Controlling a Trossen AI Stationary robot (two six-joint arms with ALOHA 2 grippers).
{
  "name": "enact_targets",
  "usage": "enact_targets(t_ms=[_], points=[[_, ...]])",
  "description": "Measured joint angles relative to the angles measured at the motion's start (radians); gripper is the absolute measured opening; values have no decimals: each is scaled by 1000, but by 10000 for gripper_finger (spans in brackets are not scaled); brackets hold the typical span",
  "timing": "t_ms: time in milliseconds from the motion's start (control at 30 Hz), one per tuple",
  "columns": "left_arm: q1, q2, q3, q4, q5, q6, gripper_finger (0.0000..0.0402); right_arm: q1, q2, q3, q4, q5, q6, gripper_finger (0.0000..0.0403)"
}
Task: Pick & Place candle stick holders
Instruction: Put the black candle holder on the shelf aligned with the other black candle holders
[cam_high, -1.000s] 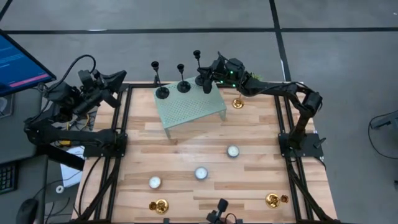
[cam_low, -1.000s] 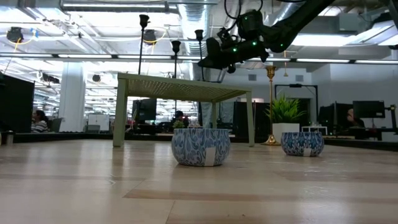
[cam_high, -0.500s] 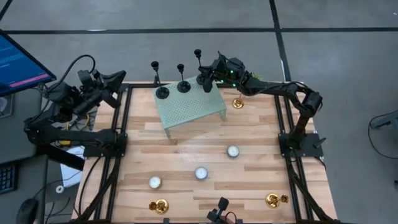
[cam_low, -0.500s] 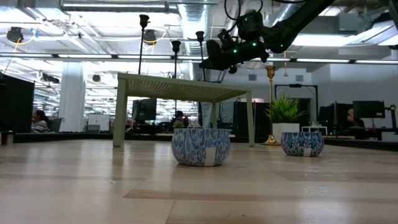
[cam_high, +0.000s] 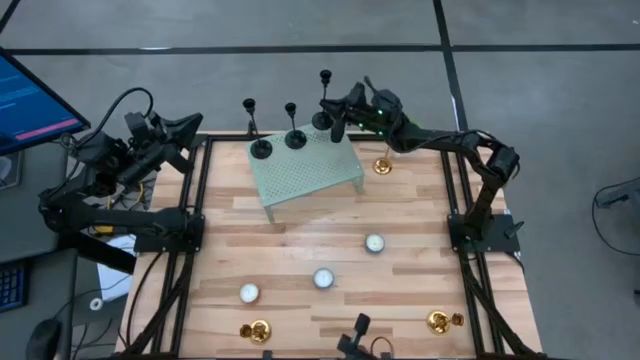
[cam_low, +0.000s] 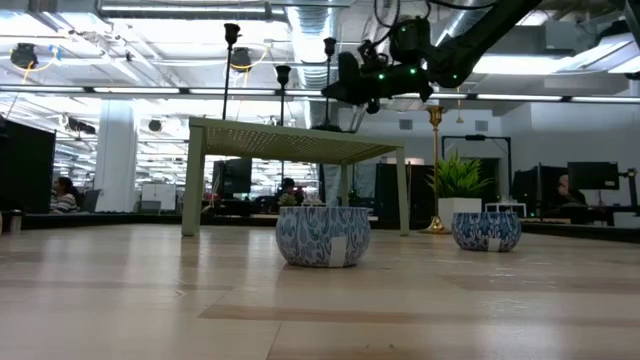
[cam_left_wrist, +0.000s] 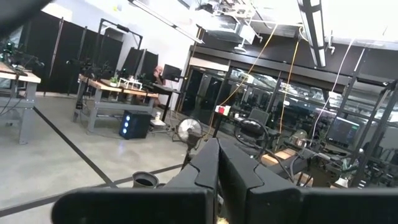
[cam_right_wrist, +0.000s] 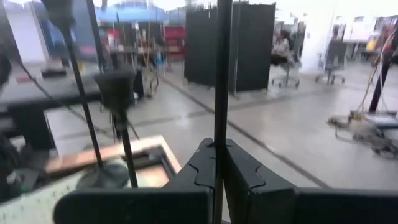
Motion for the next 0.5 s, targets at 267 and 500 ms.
enact_targets(t_ms=[267,500], points=[[0,0,0,2,0,0,10,-21,-9,-123,217,4,106,0],[0,0,0,3,0,0,10,57,-10,-105,156,99,6,0]])
